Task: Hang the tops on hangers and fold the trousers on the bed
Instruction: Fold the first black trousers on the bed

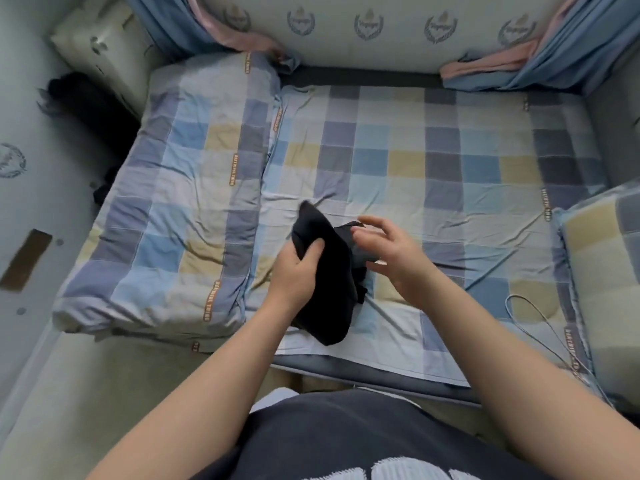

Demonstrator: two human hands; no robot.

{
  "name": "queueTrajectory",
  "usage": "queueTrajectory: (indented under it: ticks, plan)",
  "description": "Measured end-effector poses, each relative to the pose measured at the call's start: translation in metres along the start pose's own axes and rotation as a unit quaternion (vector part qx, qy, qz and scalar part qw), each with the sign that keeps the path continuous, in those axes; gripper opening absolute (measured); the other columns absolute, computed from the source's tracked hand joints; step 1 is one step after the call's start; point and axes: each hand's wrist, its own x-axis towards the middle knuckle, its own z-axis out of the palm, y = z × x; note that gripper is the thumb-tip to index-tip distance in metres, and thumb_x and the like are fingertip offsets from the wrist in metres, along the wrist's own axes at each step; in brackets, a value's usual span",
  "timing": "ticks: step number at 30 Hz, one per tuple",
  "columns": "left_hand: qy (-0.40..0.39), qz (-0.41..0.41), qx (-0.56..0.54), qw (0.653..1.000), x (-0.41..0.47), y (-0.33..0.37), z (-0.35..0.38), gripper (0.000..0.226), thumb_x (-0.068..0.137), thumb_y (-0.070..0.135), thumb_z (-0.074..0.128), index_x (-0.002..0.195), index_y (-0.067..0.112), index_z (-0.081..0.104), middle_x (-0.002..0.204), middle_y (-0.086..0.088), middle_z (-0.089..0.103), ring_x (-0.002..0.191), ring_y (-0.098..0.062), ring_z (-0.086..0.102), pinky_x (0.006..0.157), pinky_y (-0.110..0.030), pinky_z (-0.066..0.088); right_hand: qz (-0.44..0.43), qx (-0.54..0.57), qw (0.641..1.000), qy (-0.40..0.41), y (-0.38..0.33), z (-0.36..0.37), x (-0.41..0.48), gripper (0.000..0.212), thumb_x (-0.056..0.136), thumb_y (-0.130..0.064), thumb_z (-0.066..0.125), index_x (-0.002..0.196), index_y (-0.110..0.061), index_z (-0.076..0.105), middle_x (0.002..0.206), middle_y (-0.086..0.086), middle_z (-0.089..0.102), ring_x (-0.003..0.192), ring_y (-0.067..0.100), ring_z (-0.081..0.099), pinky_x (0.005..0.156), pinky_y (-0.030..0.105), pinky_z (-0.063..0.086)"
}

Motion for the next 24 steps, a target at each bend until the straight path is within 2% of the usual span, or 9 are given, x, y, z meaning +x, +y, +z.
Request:
queueTrajectory:
  ticks: [3,5,8,10,12,15,18,20,24]
  plan:
    - [-0.043,0.024,-0.007,0.999,0.008,0.02,-0.011,0.032,0.083,0.047,0.065,0.097,0.019,0.073,0.092,0.002,0.077,0.092,-0.015,0.073,0.088,-0.044,0.057,-0.073,-0.146,0.986,-0.019,0.02,0.007,-0.009,0.108,0.071,-0.044,0.086,0.156,-0.042,0.02,0.158,-0.015,0.027,0.142,0.003,0.029,0.112,0.03,0.03]
    - [-0.123,0.056,0.0,0.991,0.01,0.037,-0.016,0.029,0.077,0.049,0.07,0.092,0.024,0.074,0.088,0.007,0.077,0.088,-0.011,0.073,0.079,-0.032,0.057,-0.101,-0.188,0.976,-0.04,0.03,0.021,-0.009,0.113,0.065,-0.04,0.09,0.156,-0.041,0.022,0.16,-0.01,0.032,0.145,0.007,0.031,0.118,0.035,0.03]
    - [-0.189,0.107,0.04,0.975,0.013,0.055,-0.023,0.027,0.071,0.051,0.073,0.083,0.027,0.074,0.08,0.012,0.075,0.079,-0.005,0.07,0.072,-0.021,0.053,-0.117,-0.173,0.978,-0.021,0.034,0.033,-0.001,0.061,0.07,-0.022,0.089,0.125,-0.032,0.063,0.118,-0.009,0.072,0.112,0.004,0.065,0.102,0.038,0.051]
    - [-0.161,0.136,0.045,0.976,0.017,0.062,-0.031,0.021,0.072,0.045,0.076,0.078,0.025,0.072,0.074,0.015,0.071,0.073,-0.004,0.066,0.071,-0.022,0.052,-0.12,-0.2,0.972,0.03,0.03,0.033,0.004,0.027,0.078,-0.016,0.084,0.103,-0.022,0.073,0.097,-0.004,0.076,0.093,0.009,0.07,0.093,0.045,0.055]
    - [-0.108,0.143,0.036,0.983,0.021,0.064,-0.038,0.02,0.074,0.04,0.078,0.084,0.025,0.07,0.076,0.017,0.07,0.075,-0.001,0.065,0.072,-0.022,0.05,-0.123,-0.203,0.97,0.058,0.022,0.031,0.007,0.012,0.083,-0.014,0.08,0.091,-0.02,0.073,0.091,0.0,0.075,0.088,0.013,0.069,0.092,0.049,0.055]
    - [-0.128,0.135,0.012,0.982,0.022,0.063,-0.048,0.053,0.07,0.044,0.083,0.118,0.035,0.061,0.11,0.027,0.066,0.105,0.007,0.062,0.086,-0.015,0.051,-0.151,-0.17,0.971,0.076,-0.002,0.033,0.005,0.013,0.086,-0.019,0.078,0.095,-0.025,0.072,0.094,-0.002,0.077,0.093,0.015,0.073,0.089,0.041,0.058]
    - [-0.232,0.096,-0.036,0.967,0.019,0.055,-0.049,0.087,0.069,0.041,0.085,0.144,0.037,0.042,0.134,0.009,0.06,0.121,-0.007,0.061,0.097,-0.028,0.054,-0.178,-0.102,0.977,0.055,-0.031,0.038,0.001,0.015,0.087,-0.023,0.077,0.101,-0.026,0.072,0.096,-0.006,0.077,0.091,0.012,0.074,0.079,0.028,0.06]
    - [-0.25,0.09,-0.059,0.962,0.014,0.052,-0.045,0.081,0.072,0.044,0.082,0.142,0.042,0.042,0.134,0.007,0.061,0.121,-0.009,0.062,0.096,-0.032,0.054,-0.176,-0.065,0.981,0.043,-0.05,0.041,0.003,0.017,0.086,-0.025,0.077,0.102,-0.021,0.073,0.096,-0.002,0.078,0.091,0.016,0.075,0.075,0.027,0.061]
    - [-0.271,0.106,-0.028,0.956,0.012,0.058,-0.042,0.055,0.079,0.04,0.08,0.123,0.059,0.053,0.123,0.02,0.067,0.116,-0.003,0.064,0.087,-0.02,0.054,-0.175,-0.023,0.982,0.065,-0.072,0.043,0.007,0.022,0.084,-0.022,0.08,0.101,-0.01,0.073,0.095,0.008,0.078,0.091,0.024,0.075,0.076,0.036,0.06]
